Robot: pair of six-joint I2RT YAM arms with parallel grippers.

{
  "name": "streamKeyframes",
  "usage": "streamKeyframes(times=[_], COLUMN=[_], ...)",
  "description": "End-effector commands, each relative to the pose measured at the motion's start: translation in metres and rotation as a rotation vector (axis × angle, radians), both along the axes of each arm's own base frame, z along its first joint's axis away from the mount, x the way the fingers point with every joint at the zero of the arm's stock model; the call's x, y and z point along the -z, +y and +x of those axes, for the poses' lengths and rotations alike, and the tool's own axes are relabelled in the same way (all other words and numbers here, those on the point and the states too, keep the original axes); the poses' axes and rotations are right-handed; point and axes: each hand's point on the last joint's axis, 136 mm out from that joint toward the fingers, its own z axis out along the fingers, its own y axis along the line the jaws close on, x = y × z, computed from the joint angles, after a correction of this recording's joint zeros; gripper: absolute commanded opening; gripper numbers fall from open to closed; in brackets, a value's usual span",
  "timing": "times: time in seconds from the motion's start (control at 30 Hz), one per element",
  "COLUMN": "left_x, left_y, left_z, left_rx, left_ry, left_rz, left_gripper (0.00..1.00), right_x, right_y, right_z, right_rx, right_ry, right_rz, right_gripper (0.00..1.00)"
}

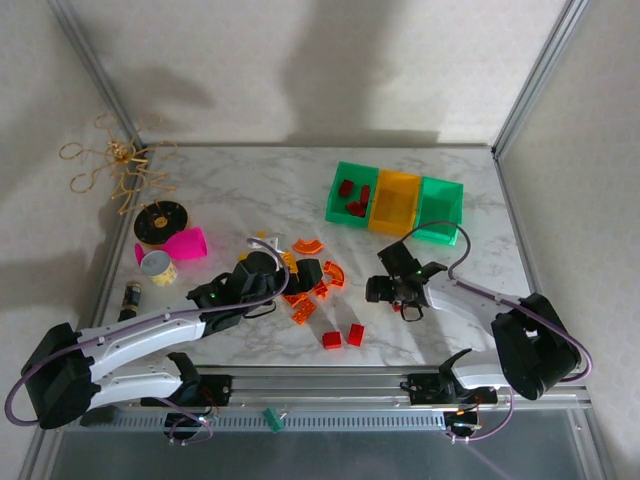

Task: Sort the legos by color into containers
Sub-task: Pick up the lego from the bottom-right of the table.

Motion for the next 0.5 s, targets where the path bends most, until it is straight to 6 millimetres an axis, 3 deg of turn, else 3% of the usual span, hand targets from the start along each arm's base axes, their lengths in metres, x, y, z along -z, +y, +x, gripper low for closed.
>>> streamKeyframes(times=[0.0,0.17,0.47], left_x=[0.005,0.004,0.007], left_y=[0.008,0.007,0.007], left_z=[-0.001,0.001,0.004], left_rx=[-0.04,-0.047,-0.057], left_ry=[-0.006,-0.007,-0.003], left_rz=[0.002,0.01,0.014], left_gripper=[1.0,1.0,1.0], right_x=[0.002,0.001,0.002], right_y=[0.0,-0.014,-0.005], right_z=[-0.017,-0.013,0.003], right_rx=[0.009,0.057,0.053], right_ry=[0.017,-0.003,-0.037], right_rz=[-0.019,-0.103,-0.101], right_gripper=[0.79,0.65,0.43])
